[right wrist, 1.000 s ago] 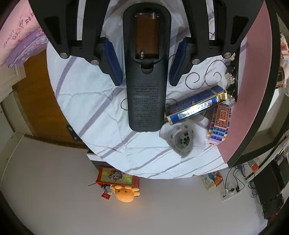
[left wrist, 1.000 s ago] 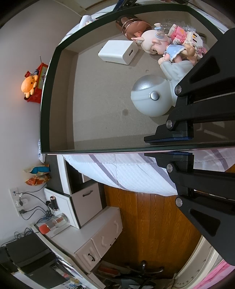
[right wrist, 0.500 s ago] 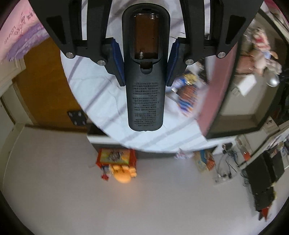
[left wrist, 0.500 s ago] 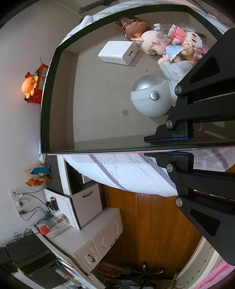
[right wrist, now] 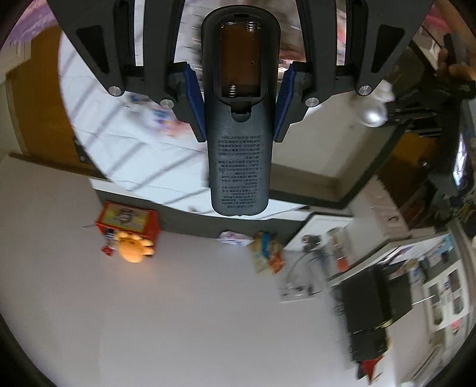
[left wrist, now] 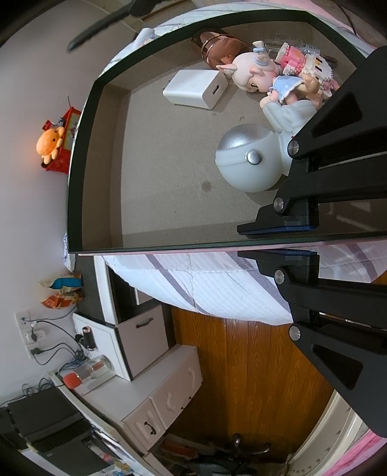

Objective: Organize rigid objects
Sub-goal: 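Carry the black phone case into the box and release it with the right tool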

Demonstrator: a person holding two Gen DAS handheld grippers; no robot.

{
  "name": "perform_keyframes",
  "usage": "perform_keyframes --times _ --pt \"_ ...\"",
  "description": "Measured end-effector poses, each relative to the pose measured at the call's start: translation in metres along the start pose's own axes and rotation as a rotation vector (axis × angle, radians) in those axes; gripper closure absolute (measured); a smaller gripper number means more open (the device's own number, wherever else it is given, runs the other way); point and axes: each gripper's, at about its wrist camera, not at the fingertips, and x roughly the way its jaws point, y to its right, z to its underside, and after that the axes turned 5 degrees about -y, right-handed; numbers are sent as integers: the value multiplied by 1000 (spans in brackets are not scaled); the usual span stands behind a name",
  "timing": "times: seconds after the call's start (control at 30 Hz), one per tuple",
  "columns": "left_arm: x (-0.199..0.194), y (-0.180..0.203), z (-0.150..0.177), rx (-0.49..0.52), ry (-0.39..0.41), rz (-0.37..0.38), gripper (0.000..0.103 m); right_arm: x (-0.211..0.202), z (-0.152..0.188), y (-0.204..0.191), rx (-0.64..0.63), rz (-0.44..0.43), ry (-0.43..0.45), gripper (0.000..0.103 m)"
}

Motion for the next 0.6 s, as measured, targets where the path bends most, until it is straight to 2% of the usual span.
perform_keyframes --times 0.13,0.23,0.43,0.6 --pt "0 1 1 -3 -1 0 97 26 -6 -33 -46 -65 -60 58" --pt "0 1 1 -3 -1 3 97 46 -9 -48 -33 -113 -95 58" --pt "0 2 1 4 0 4 96 77 -9 -62 -16 -138 -161 58" --pt "0 2 1 3 0 7 96 87 -5 -68 -30 -143 -205 58"
